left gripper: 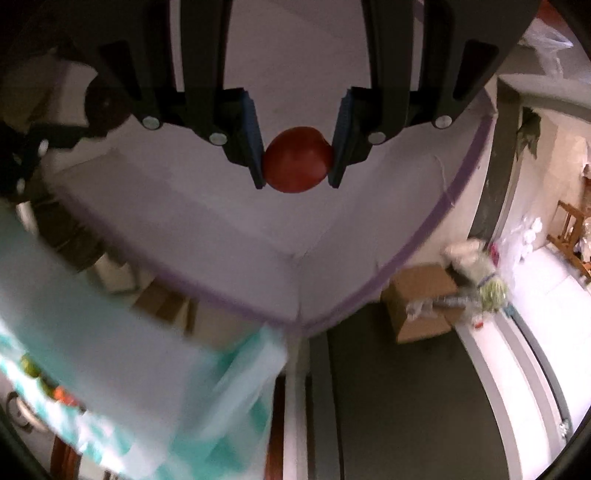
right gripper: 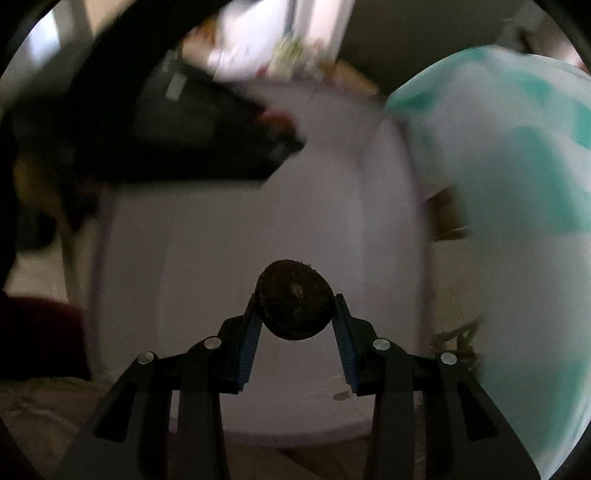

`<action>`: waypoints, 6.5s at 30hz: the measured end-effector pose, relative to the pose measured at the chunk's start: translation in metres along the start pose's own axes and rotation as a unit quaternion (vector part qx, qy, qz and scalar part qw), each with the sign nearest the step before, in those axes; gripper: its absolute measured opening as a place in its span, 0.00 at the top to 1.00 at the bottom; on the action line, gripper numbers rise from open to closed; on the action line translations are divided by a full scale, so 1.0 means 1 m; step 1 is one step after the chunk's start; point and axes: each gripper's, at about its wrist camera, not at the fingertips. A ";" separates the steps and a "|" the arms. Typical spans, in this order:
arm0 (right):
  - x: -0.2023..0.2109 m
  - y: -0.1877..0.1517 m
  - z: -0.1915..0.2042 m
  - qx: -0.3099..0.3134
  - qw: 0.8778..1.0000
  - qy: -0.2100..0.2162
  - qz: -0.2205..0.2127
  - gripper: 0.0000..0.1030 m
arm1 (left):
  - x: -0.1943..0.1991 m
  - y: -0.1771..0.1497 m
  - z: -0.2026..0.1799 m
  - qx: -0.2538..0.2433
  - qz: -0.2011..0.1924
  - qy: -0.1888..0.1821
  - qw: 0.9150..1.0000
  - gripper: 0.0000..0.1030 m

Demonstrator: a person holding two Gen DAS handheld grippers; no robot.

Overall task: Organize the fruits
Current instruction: 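Carry the tomato and dark fruit into the white box while both tools open, then move both open tools back over the fruit on the table, then grasp a dark avocado with the left tool while the right tool grasps a green apple, then carry the avocado and green apple into the white box while both tools release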

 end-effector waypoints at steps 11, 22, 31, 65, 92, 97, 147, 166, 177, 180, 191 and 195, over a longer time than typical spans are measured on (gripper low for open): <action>-0.055 0.021 0.035 0.092 0.992 0.006 0.084 0.62 | -0.053 -0.003 0.012 -0.015 0.071 0.043 0.996 0.66; -0.058 0.028 0.035 0.078 0.993 0.010 0.088 0.59 | -0.060 -0.009 0.003 -0.041 0.089 0.068 0.993 0.54; -0.043 0.024 0.032 0.057 0.996 0.005 0.062 0.34 | -0.064 -0.009 0.002 -0.041 0.090 0.068 0.993 0.33; 0.147 -0.459 -0.324 -0.594 0.760 -0.205 -0.164 0.15 | 0.040 0.125 -0.419 -0.103 -0.085 -0.217 0.967 0.01; 0.126 -0.507 -0.402 -0.680 0.668 -0.194 -0.231 0.48 | 0.022 0.143 -0.473 -0.124 -0.060 -0.220 0.966 0.01; 0.129 -0.528 -0.398 -0.711 0.622 -0.201 -0.259 0.55 | 0.002 0.164 -0.533 -0.131 -0.046 -0.205 0.969 0.27; 0.128 -0.475 -0.389 -0.649 0.722 -0.199 -0.133 0.46 | 0.027 0.147 -0.457 0.002 -0.051 -0.364 0.930 0.72; 0.199 -0.351 -0.186 -0.548 0.786 -0.162 -0.237 0.46 | 0.145 0.064 -0.297 -0.037 -0.126 -0.295 0.947 0.71; 0.198 -0.210 -0.147 -0.398 0.873 -0.129 -0.249 0.46 | 0.176 0.032 -0.167 -0.050 -0.180 -0.245 0.951 0.71; 0.191 -0.180 -0.133 -0.362 0.891 -0.115 -0.247 0.46 | 0.172 0.025 -0.133 -0.036 -0.182 -0.228 0.956 0.71; 0.140 -0.072 -0.072 -0.201 0.956 -0.041 -0.209 0.46 | 0.111 0.007 -0.013 0.053 -0.132 -0.153 0.978 0.71; 0.108 -0.050 -0.055 -0.162 0.972 -0.020 -0.169 0.46 | 0.078 0.001 0.003 0.062 -0.089 -0.125 0.986 0.71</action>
Point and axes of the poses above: each gripper's, at about its wrist camera, not at the fingertips, and x roughly against the way its jaws point, z to its left, y to its top, and after that the axes turned 15 degrees about x, right-handed
